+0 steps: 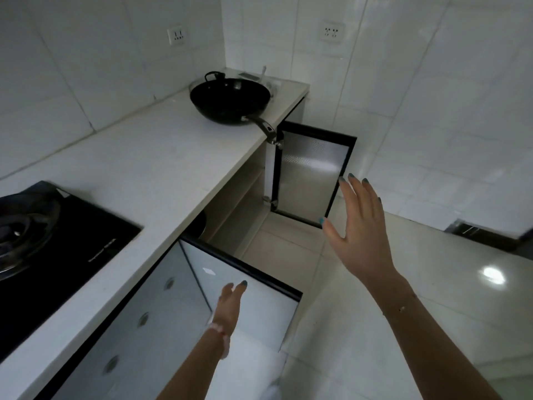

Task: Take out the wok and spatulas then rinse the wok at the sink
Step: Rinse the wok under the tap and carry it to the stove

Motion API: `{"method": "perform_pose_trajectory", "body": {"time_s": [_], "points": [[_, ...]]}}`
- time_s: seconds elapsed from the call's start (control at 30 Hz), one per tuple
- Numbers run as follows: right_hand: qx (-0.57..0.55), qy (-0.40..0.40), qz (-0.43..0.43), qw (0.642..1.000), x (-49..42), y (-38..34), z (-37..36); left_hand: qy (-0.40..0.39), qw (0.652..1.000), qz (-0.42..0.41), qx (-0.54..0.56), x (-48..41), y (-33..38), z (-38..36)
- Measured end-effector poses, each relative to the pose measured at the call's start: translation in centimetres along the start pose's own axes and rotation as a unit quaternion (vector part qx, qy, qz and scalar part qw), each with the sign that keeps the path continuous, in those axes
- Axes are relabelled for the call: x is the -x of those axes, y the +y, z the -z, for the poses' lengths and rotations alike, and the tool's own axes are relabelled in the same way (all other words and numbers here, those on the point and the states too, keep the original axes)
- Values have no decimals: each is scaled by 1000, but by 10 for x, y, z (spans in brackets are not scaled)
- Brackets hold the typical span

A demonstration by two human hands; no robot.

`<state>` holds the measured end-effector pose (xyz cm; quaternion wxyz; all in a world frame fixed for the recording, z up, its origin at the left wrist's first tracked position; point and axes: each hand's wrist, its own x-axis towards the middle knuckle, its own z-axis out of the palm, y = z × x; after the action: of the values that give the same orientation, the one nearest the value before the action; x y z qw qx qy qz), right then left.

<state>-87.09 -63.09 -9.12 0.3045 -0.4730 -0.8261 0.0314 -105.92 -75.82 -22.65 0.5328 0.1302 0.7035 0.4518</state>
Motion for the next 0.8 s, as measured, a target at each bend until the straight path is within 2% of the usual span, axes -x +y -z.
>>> {"method": "perform_pose_trajectory", "body": {"time_s": [0.07,0.17,0.27,0.57,0.8], "points": [[-8,-1,8,1000,-18,3,-10,-51,988,96,114,-17,0,-9],[-14,-3,13,1000,-40,8,-23,-81,961,154,216,-37,8,-23],[-21,-7,12,1000,-58,18,-34,-89,945,157,272,-57,23,-34],[-43,-14,37,998,-117,47,-69,-105,917,161,350,-102,47,-57],[-26,-20,68,997,-179,96,-80,-73,901,127,408,-159,86,-93]]}}
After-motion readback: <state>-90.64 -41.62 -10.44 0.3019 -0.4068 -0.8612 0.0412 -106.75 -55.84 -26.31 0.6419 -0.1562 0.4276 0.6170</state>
